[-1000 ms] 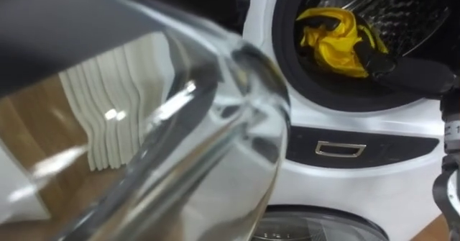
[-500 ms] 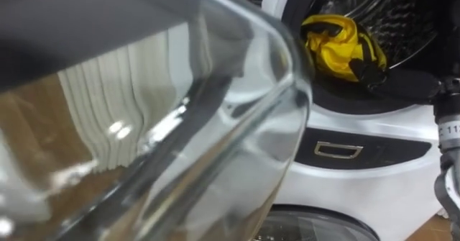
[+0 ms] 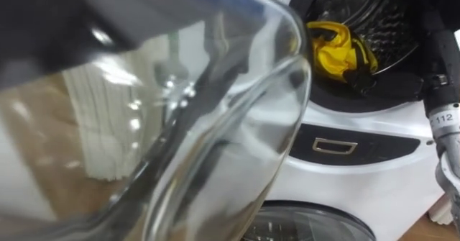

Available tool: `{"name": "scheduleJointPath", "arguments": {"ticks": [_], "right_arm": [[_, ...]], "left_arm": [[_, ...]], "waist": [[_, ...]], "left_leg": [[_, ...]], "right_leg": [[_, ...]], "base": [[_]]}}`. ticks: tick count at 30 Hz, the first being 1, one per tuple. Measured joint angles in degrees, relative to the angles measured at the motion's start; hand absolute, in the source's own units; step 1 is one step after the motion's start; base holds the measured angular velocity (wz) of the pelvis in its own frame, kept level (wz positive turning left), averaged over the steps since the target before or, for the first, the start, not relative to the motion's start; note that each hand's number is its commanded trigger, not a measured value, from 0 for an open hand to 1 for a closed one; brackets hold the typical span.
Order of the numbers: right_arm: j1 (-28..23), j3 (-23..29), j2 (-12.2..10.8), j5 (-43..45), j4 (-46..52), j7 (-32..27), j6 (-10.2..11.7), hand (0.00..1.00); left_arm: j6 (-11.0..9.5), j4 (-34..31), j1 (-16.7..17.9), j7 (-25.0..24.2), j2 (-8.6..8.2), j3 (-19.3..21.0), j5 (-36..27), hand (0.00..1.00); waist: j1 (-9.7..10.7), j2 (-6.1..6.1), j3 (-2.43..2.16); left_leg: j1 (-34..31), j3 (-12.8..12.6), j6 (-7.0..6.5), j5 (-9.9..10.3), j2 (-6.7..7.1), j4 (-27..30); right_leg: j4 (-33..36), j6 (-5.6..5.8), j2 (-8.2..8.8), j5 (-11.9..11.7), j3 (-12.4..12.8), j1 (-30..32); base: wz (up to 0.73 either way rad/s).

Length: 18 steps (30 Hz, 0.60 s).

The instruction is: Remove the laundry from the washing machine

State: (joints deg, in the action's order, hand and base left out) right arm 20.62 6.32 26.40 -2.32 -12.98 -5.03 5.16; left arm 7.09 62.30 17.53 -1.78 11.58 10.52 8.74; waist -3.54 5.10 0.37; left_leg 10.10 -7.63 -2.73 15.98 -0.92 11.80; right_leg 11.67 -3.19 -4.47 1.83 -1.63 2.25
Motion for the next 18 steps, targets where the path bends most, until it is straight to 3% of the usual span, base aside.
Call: {"name": "scheduleJointPath", "arguments": {"ticks": [4, 7, 12, 18], "right_arm": [[1.5, -0.1, 0.2, -0.1, -2.0, 1.2, -1.0, 0.00], [1.9, -0.2, 1.3, -2.7, -2.9, 2.8, -2.1, 0.00], [2.1, -0.5, 3.8, -6.7, -3.9, 7.2, -3.0, 0.00], [3.3, -0.5, 4.2, -7.1, -3.8, 10.2, -4.2, 0.00]], "left_arm": [[0.3, 0.0, -0.1, 0.0, 0.25, 0.0, -0.2, 0.00], [1.2, -0.9, 0.1, 0.0, 0.40, 0.0, -0.1, 0.00], [1.3, -1.0, 0.5, 0.0, 1.08, 0.0, -0.2, 0.00], [1.0, -0.7, 1.0, -1.4, 1.46, 0.0, -0.2, 0.00]], "waist": [[0.0, -0.11, -0.20], [-0.4, -0.33, -0.73], [-1.0, -0.32, -0.72], [-0.9, -0.10, -0.61]], "left_leg": [[0.0, 0.0, -0.33, -0.2, 0.32, 0.1], [0.2, -0.1, -0.50, -0.3, 0.47, 0.0], [1.0, -0.1, -0.45, -0.3, 0.43, 0.0], [1.0, -0.3, -0.19, -0.5, 0.46, 0.0]], "right_leg": [[0.0, -0.08, 0.37, -0.5, 0.0, -0.1], [0.0, -0.05, 0.32, -0.6, 0.1, -0.2], [-0.1, 0.40, 0.39, -0.3, 0.1, -1.0], [0.0, 0.28, 0.38, -0.2, 0.2, -0.7]], "base": [[0.00], [0.00], [0.00], [-0.01]]}}
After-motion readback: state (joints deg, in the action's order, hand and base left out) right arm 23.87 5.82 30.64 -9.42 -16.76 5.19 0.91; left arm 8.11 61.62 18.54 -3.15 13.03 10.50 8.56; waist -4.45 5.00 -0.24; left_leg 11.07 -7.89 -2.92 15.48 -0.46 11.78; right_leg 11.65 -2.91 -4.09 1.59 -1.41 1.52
